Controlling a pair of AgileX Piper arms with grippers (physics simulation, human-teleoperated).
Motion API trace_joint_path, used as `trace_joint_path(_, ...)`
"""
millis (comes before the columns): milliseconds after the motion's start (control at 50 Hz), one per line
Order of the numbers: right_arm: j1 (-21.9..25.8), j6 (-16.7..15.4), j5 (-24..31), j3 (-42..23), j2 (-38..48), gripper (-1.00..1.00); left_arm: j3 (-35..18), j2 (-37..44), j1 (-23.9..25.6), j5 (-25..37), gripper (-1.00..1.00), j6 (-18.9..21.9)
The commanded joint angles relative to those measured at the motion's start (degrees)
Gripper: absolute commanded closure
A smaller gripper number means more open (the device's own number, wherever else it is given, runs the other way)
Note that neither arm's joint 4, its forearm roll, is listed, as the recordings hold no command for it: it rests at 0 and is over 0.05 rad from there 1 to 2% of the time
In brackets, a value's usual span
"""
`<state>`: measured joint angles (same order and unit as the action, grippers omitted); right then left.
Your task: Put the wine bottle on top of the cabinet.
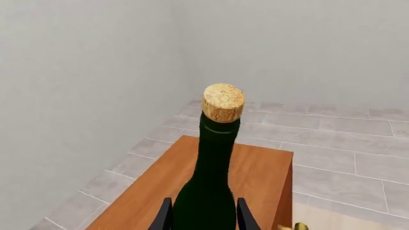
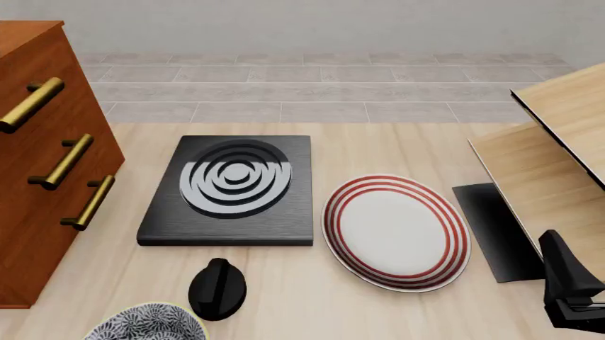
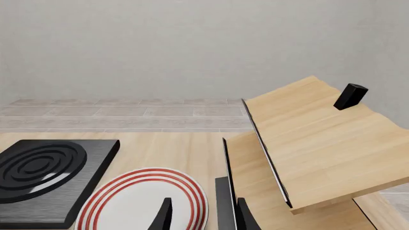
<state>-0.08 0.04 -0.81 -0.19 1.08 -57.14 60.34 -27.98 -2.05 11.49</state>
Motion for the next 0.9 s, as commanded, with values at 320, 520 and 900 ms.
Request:
trace_joint_path(320,0.0,0.01,0.01,0.0,-0.03,-1.0,-0.88,-1.64,0.0,3.69,-1.0,1.4)
trace_joint_path(520,0.01,-0.01,-0.01,0.0,0.02,-1.0,-3.27,-3.54,-0.41,6.57,-1.0,1.24)
trace_joint_path(900,0.0,-0.01,0.01,0.0,-0.02,-1.0,-4.82,-6.75,-0.59,9.88,-1.0,1.26)
